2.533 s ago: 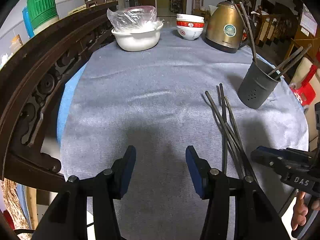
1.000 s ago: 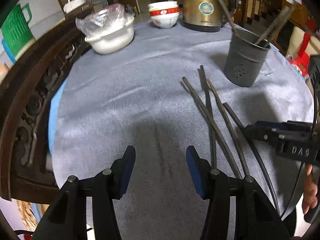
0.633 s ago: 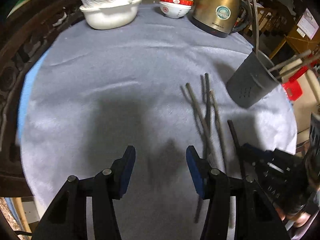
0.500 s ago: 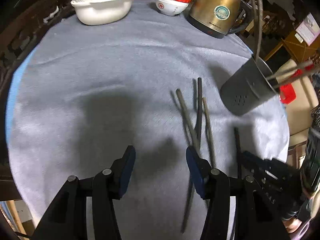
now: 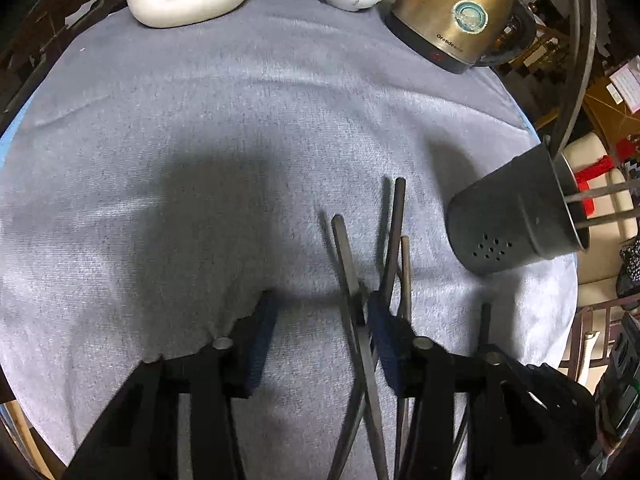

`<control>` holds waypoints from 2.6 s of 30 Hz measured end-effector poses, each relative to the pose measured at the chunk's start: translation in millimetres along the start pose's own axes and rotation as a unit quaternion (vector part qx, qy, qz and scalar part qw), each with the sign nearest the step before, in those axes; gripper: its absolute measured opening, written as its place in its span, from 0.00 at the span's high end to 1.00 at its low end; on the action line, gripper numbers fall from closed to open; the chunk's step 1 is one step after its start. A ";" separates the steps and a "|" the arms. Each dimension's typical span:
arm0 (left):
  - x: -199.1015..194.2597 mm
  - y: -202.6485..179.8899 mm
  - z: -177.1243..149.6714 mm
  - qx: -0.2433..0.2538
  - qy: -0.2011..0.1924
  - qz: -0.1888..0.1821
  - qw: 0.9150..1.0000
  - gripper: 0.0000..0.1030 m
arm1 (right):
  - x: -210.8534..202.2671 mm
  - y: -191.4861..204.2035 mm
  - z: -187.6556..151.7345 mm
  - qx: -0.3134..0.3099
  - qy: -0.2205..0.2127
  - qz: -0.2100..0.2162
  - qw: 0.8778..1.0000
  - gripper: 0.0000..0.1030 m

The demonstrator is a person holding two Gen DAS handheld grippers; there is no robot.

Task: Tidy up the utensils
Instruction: 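Grasp a chopstick with the right tool while the left tool grasps another, then raise both chopsticks over the holder cup and release them inside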

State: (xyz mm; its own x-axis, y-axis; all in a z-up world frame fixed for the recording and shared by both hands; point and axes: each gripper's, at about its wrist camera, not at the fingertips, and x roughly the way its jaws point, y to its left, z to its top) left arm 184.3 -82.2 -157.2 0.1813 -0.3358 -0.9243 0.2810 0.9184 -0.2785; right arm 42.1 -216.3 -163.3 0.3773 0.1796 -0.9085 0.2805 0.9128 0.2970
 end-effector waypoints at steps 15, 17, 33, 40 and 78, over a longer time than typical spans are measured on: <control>-16.2 4.2 -17.1 0.028 -0.015 0.000 0.999 0.95 | -15.7 11.0 10.0 -0.012 -0.045 0.028 0.998 0.92; -27.3 5.4 -18.9 0.024 -0.026 -0.007 0.999 0.95 | -25.8 10.9 12.8 -0.010 -0.061 0.044 0.997 0.92; -177.7 -22.4 -37.6 0.063 -0.187 -0.054 0.979 0.95 | -147.9 20.0 6.7 -0.020 -0.241 0.102 0.965 0.93; -217.5 -52.8 -38.2 0.089 -0.239 -0.069 0.965 0.95 | -184.9 17.7 6.7 -0.009 -0.302 0.101 0.948 0.93; -210.4 -122.4 -7.9 0.103 -0.286 -0.062 0.951 0.95 | -209.1 -2.5 57.4 0.039 -0.403 0.015 0.914 0.93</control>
State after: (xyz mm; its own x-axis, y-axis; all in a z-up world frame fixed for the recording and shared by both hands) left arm 104.3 -122.4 69.3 0.6011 -0.5518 -0.5781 0.5014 0.8237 -0.2648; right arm 13.1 -277.1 42.8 0.9049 -0.1531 -0.3971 0.3092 0.8777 0.3663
